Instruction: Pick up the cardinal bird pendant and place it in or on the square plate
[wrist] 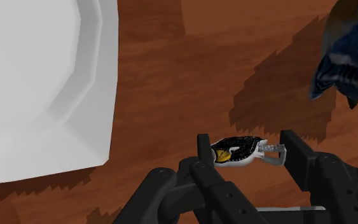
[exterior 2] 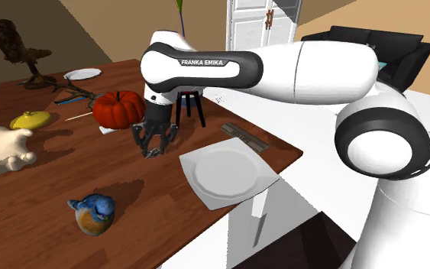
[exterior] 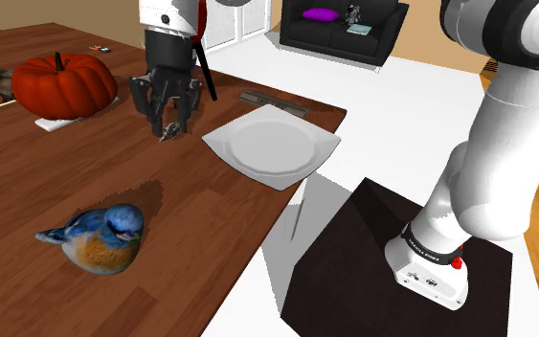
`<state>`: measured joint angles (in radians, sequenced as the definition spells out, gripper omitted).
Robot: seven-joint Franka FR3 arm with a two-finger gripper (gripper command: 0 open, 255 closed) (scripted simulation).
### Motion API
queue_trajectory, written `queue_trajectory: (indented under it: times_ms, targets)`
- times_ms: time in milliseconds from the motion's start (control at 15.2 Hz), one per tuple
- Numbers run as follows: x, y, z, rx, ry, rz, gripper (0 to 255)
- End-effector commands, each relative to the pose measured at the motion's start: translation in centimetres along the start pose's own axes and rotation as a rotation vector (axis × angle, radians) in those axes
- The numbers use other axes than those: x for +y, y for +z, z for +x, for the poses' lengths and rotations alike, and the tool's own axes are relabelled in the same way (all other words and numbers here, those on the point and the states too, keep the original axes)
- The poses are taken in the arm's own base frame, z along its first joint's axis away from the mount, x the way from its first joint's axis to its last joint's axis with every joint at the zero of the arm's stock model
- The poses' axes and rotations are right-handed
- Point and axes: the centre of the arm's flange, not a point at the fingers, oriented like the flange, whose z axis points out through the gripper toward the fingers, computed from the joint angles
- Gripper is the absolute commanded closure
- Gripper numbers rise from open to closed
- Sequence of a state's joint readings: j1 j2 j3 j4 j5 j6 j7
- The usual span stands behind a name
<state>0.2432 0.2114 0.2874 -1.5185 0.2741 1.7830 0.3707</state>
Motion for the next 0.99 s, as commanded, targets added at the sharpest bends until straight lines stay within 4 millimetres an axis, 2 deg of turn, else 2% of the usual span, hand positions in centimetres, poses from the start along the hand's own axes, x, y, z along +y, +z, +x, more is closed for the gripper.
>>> queue_trajectory:
  times_ms: [0, 924]
  targets:
    - [2.1, -0.5, -1.3, 0.000, 0.000, 0.000, 255]
    - [17.7, -5.1, -10.1, 0.000, 0.000, 0.000, 255]
